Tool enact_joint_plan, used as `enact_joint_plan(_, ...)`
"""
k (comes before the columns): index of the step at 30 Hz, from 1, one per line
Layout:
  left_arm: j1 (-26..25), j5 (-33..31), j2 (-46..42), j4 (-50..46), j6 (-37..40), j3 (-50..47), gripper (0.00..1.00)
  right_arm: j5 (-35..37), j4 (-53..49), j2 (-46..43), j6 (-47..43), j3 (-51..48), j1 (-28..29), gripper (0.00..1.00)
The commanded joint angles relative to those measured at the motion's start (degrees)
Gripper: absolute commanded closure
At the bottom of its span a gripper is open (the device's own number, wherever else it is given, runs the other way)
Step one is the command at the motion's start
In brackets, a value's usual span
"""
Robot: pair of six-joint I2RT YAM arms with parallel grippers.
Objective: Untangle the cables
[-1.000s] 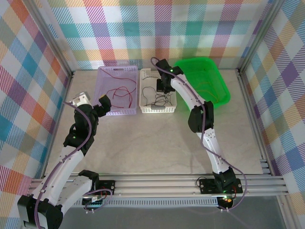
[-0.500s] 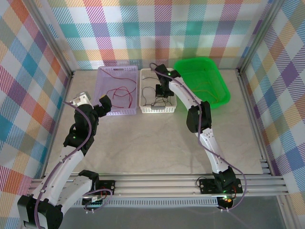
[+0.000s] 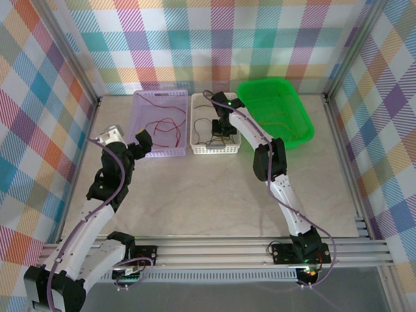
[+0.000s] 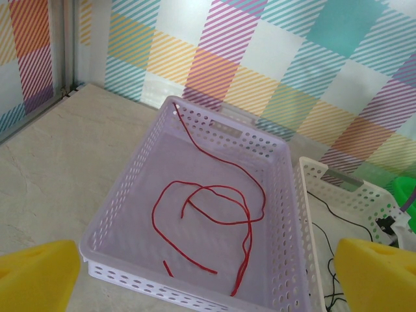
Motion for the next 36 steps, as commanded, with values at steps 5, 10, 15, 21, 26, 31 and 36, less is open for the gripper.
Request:
enact_joint_plan(5,-0.48,0.25,0.15,1.52,0.46,0.83,0.00,-1.63,-2.21,-1.48,-1.25,0.39,-0.03,0.94)
enact_joint_plan(10,-0.46,0.16,0.14,1.41,0.43,0.90,0.00,-1.89,-2.24,-2.29,-1.36,0.40,-0.03,0.84)
enact_joint_plan(15,-0.46,0.16,0.15,1.37,0.37,0.91,0.00,-2.08,-1.84,-3.46,-1.27,0.44,-0.03,0.78)
enact_joint_plan(21,-0.54,0.17,0.05,1.30,0.42,0.96,0.00,-2.06,-1.27,-5.39,-1.36,0.96,-0.03,0.67)
enact_joint_plan(26,-0.46,-0.01,0.07,1.12,0.42,1.03,0.00,-1.92,-1.51,-6.36,-1.27,2.33,0.05,0.60)
enact_joint_plan(31,-0.46,-0.07,0.05,1.03,0.40,1.10,0.00,-1.70,-1.34,-7.46,-1.56,2.33,0.05,0.51)
enact_joint_plan(36,-0.46,-0.16,0.16,0.89,0.44,1.14,0.00,-1.09,-1.11,-8.46,-1.92,2.33,0.36,0.38)
